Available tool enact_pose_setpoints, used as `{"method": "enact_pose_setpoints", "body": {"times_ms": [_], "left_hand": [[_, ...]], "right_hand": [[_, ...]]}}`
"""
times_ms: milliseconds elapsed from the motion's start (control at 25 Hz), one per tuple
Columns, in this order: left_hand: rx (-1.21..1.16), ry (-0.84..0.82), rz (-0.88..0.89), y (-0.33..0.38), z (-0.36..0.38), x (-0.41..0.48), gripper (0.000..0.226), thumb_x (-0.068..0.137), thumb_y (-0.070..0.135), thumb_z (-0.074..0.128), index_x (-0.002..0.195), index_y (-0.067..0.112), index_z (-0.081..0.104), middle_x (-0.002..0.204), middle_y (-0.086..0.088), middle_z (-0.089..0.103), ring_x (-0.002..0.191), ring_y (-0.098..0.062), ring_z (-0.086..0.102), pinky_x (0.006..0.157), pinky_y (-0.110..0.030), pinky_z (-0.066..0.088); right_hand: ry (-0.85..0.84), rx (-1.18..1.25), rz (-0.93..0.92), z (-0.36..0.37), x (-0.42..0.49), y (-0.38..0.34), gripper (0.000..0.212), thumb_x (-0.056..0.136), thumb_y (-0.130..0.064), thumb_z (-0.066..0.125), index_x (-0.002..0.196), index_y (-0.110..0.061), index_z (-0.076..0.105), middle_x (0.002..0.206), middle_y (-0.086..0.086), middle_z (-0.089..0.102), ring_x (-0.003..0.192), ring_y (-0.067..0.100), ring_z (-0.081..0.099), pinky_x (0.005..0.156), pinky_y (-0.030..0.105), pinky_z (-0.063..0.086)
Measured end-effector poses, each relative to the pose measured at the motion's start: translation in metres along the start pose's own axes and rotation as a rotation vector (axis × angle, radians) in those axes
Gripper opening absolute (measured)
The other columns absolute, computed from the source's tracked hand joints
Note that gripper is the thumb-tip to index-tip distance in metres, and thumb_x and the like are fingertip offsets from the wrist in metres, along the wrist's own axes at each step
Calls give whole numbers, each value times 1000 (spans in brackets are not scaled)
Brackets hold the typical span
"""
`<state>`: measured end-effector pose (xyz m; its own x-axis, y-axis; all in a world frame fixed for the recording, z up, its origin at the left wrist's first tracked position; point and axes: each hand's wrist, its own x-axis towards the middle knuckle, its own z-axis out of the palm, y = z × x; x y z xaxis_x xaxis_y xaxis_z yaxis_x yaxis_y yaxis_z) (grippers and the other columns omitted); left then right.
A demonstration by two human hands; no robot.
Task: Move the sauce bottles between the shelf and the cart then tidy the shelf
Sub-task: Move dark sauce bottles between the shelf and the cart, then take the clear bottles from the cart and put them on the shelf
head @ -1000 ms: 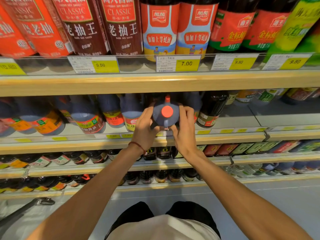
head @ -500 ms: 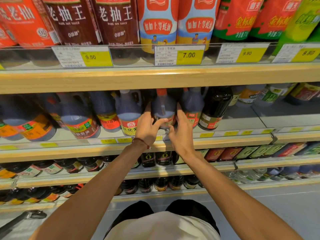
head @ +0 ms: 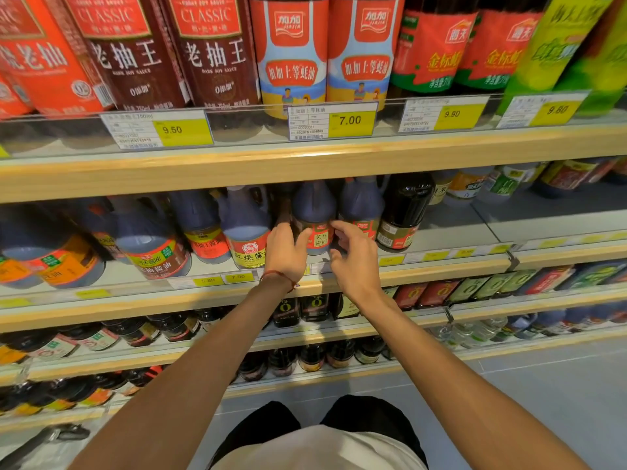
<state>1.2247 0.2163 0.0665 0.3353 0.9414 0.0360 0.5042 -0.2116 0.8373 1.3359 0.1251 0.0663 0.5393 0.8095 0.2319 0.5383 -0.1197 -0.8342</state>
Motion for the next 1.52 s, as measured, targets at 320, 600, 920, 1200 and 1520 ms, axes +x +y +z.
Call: {"method": "enact_pose_setpoints", "body": {"times_ms": [320,600,920,1200,1520], "left_hand": [[432,-39,227,9,-57,-76,48,90,38,54,135,21,50,126,-3,59,114,-24,56,91,-40,51],[845,10,265,2,-141,-123,50,87,51,49,124,19,57,120,-3,61,109,-25,55,84,-41,47],[855,289,-7,-21,-202,-238,49,92,53,47,123,17,56,119,-3,58,106,-26,56,83,-41,49],[898,428,-414,-52,-262,-382,48,91,56,44,121,20,56,112,0,57,103,-25,54,80,-39,46],[855,573,-680,-129,-344,-486,50,90,58,42,123,23,55,118,4,59,107,-20,55,86,-38,46]], "right_hand": [[-85,-391,-100,-31,-47,-58,45,88,-21,69,133,-19,63,129,-1,63,123,21,55,90,38,52],[-173,-540,-430,-20,-71,-107,42,87,-35,69,123,-14,67,117,4,65,109,25,56,87,40,49],[-384,-415,-711,25,-131,-165,43,80,-41,70,115,-15,70,108,3,68,100,26,61,86,39,48],[-657,-278,-863,86,-233,-217,48,85,-47,66,123,-17,70,122,3,67,119,27,57,99,45,48],[-856,-81,-1035,194,-341,-295,45,81,-45,57,113,-17,72,111,0,66,107,25,59,87,41,49]]}}
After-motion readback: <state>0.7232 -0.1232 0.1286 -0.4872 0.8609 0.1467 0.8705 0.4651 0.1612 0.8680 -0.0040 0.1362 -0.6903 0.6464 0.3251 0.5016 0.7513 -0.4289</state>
